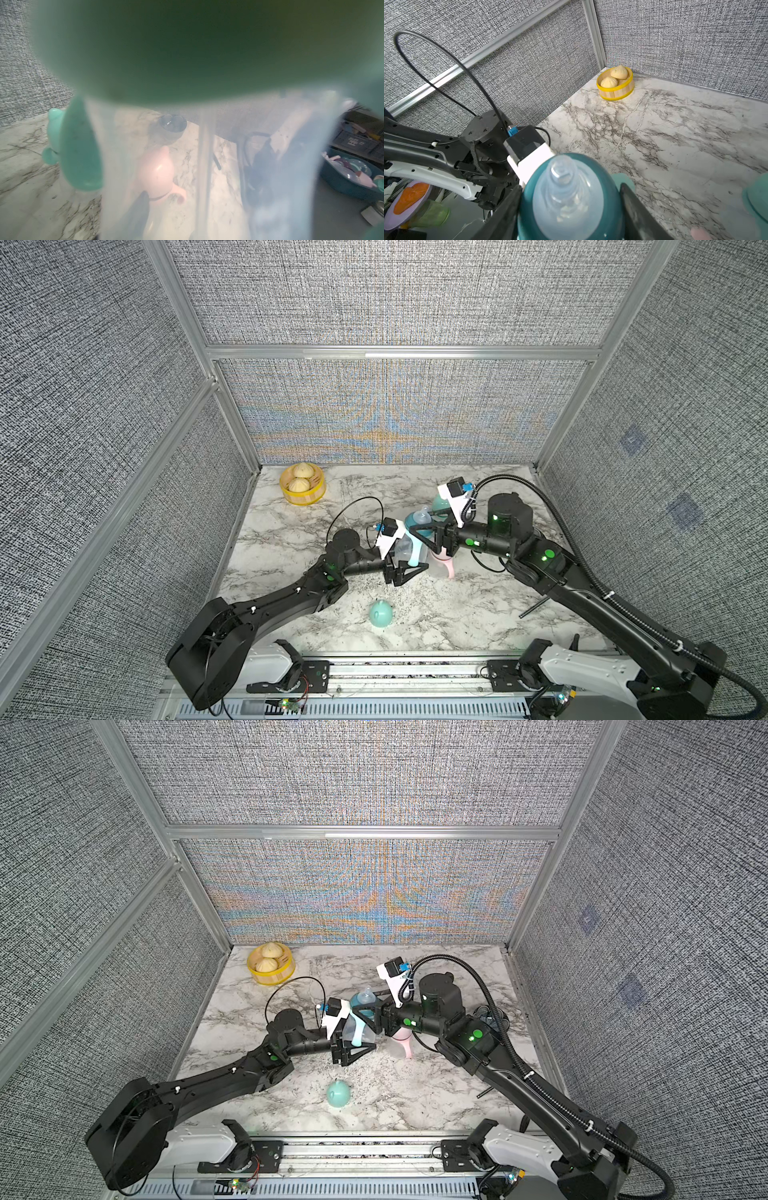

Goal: Assemble the baby bottles
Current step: Screw the nipple onto the baby bottle.

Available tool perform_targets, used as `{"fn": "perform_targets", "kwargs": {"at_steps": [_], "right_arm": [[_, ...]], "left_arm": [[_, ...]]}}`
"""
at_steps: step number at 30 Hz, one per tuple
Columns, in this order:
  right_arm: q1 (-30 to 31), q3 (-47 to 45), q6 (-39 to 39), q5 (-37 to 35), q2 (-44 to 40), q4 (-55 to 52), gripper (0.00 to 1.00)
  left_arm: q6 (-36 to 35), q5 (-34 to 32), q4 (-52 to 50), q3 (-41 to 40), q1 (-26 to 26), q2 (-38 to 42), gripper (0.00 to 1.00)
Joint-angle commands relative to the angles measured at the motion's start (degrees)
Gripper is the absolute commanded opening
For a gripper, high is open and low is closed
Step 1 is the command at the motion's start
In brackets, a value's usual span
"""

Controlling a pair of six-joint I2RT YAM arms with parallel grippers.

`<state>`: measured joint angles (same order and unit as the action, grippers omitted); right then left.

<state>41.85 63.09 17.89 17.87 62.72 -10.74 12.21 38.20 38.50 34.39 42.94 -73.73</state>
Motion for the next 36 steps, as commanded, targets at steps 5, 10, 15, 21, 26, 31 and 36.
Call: {"fn": "perform_targets", "kwargs": {"at_steps": [5,10,15,21,26,31,36], "right_arm": [[7.39,2.68,0.57,-19.9,3.37,-2.98,0.19],[11.58,4.35,3.73,-25.66,7.18,-1.23,0.18],[15.56,7.31,7.53,-34.6,11.07,-1.88,0.14],[17.39,7.56,10.67,-38.42,11.36,-0.77,0.17],[16.47,6.88,9.03,-34.89,8.26,-1.61,0.46],[13.73,7.15,8.01,-30.23,4.81,-5.26,0.72],[9.7,6.7,8.62,-24.7,2.69,-7.45,0.84]], "left_arm": [[-4.1,-17.91,-5.28,0.24,-0.06,1.12,0.0],[-4.82,-20.97,-5.02,0.06,0.16,1.35,0.0],[-5.59,-23.78,-5.28,0.07,0.9,1.29,0.0],[-6.41,-25.45,-4.26,-1.13,1.3,1.75,0.0],[-7.17,-24.75,-3.53,-1.88,1.28,1.86,0.0],[-7.46,-23.28,-3.13,-1.95,1.34,1.67,0.0],[-7.81,-21.11,-0.93,-2.79,1.34,1.84,0.0]]}}
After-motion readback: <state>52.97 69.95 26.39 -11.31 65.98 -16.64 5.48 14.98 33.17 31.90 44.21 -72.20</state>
